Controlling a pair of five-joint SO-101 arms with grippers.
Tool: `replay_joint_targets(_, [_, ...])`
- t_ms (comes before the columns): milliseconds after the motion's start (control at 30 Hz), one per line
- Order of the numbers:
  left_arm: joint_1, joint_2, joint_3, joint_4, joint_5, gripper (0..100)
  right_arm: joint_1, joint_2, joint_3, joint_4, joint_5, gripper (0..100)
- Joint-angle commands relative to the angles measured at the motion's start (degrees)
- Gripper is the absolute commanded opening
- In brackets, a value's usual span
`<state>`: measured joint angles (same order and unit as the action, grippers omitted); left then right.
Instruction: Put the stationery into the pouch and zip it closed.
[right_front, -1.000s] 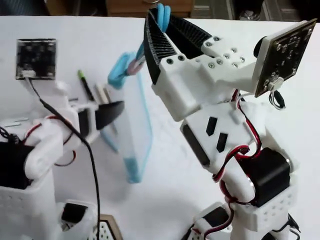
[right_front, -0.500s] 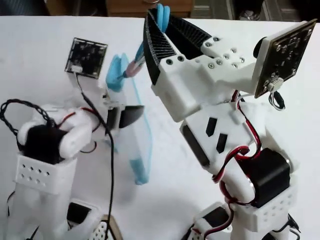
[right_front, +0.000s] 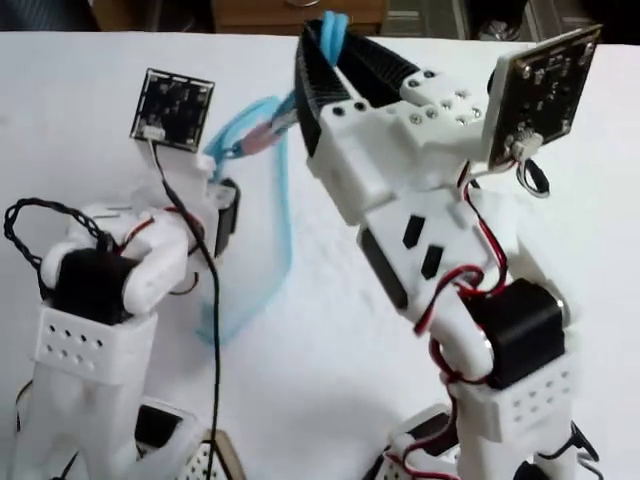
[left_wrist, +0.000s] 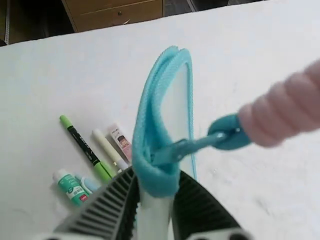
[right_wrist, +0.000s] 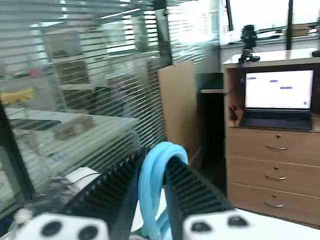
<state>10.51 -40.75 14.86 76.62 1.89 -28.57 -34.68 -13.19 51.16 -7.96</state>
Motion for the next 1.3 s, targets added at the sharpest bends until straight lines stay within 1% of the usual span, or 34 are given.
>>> replay_joint_targets(0, [0.0, -0.9, -1.9, -3.6, 0.4, 2, 4.3, -0.6, 1.4, -2.2, 0.2, 1.7])
replay_joint_targets(100, [0.3, -0.9, -1.8, -5.8, 0.4, 2, 6.5, -0.9, 2.7, -2.9, 0.2, 1.7])
replay_joint_targets(233, [0.5, -0.9, -0.4, -8.3, 0.4, 2, 7.0, -0.8, 4.4, -2.8, 0.2, 1.7])
replay_joint_targets(367, [0.5, -0.9, 8.1, -11.7, 0.4, 2, 7.0, -0.6, 8.3, -2.8, 0.2, 1.7])
replay_joint_targets(467, [0.5, -1.4, 13.4, -12.0, 0.4, 2, 7.0, -0.7, 11.8, -2.9, 0.2, 1.7])
replay_joint_targets(567, [0.5, -5.2, 15.4, -9.5, 0.5, 2, 7.0, -0.9, 13.7, -2.9, 0.2, 1.7])
replay_joint_targets(633, [0.5, -8.6, 15.1, -6.3, 0.1, 3, 7.0, -0.7, 14.3, -2.9, 0.2, 1.7])
replay_joint_targets(700, [0.5, -11.7, 15.1, -3.6, 0.1, 9, 6.7, -0.6, 14.6, -3.2, 0.2, 1.7])
replay_joint_targets(833, [0.0, -17.5, 15.6, 1.6, 0.1, 26, 6.6, -0.6, 14.7, -7.2, 0.2, 1.7])
replay_joint_targets(900, [0.3, -19.9, 15.4, 4.5, 0.0, 32, 6.6, -0.6, 14.7, -8.4, 0.2, 1.7])
replay_joint_targets(967, [0.4, -22.3, 15.2, 6.8, -0.1, 32, 6.5, -0.7, 14.6, -8.5, 0.2, 1.7])
replay_joint_targets(1133, [0.0, -27.8, 15.1, 10.0, -4.1, 32, 6.5, -1.1, 14.5, -8.5, 0.2, 1.7])
replay_joint_targets(1267, [0.0, -32.6, 12.0, 13.8, -4.1, 32, 6.5, -0.9, 14.7, -8.1, 0.2, 1.7])
